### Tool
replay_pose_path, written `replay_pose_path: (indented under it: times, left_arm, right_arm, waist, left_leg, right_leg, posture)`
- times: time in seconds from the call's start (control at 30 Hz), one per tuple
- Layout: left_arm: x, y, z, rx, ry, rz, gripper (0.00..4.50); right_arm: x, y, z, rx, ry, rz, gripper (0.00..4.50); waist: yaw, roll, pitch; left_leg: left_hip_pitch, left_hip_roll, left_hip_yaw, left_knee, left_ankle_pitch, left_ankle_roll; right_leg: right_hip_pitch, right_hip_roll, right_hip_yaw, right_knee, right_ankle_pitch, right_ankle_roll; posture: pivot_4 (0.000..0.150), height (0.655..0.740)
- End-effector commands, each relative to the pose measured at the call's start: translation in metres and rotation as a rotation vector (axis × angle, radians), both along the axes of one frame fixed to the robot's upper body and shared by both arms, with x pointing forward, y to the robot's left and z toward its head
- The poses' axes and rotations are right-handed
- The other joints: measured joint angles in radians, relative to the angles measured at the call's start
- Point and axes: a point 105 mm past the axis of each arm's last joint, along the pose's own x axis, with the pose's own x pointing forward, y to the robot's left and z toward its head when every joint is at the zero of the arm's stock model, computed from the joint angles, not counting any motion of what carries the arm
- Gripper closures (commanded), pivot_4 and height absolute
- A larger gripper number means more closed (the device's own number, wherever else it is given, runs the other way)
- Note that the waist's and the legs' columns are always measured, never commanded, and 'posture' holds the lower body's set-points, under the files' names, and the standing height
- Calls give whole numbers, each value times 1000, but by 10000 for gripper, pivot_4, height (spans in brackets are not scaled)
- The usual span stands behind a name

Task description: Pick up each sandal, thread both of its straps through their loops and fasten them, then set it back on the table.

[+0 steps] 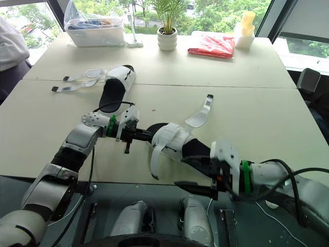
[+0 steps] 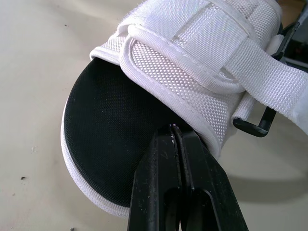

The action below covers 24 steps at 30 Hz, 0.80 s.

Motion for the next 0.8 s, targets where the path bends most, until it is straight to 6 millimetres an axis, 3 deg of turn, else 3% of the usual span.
replay_pose_path:
  times: [0.03, 0.27, 0.4, 0.7, 0.8]
  left_arm:
    - [-1, -5, -3, 21, -2, -29, 45000]
    - [-2, -8, -2, 18, -8, -35, 45000]
    - [-3, -6, -1, 14, -10, -26, 45000]
    - [-3, -4, -1, 12, -11, -11, 45000]
    - [-2, -4, 1, 12, -14, -6, 45000]
  right_arm:
    - [8, 13, -4, 93, 258, -70, 12465]
    - [0, 35, -24, 61, 538, -2, 12465]
    - [-2, 39, -25, 44, 580, 27, 12465]
    - [22, 48, -60, -90, 557, -52, 12465]
    - [22, 47, -62, -122, 508, -44, 24888]
  waist:
    - [5, 0, 0]
    - [7, -1, 0]
    - [6, -1, 0]
    - [5, -1, 0]
    - [5, -1, 0]
  left_leg:
    - [-1, 0, 0, 0, 0, 1]
    - [-4, -1, 0, 0, -1, 2]
    - [-3, -1, 0, 0, -1, 2]
    - [-3, -1, 0, 0, -1, 2]
    - [-3, -1, 0, 0, -1, 2]
  right_leg:
    - [0, -1, 0, 0, 0, 0]
    - [-1, -2, -4, -1, 0, 0]
    - [-1, -2, -4, -1, 0, 1]
    - [-1, -2, -4, 0, 0, 1]
    - [-1, -2, -4, 0, 0, 1]
  posture:
    - [1500, 7288]
    - [1500, 7288]
    - [1500, 7288]
    - [1500, 7288]
    - [1500, 7288]
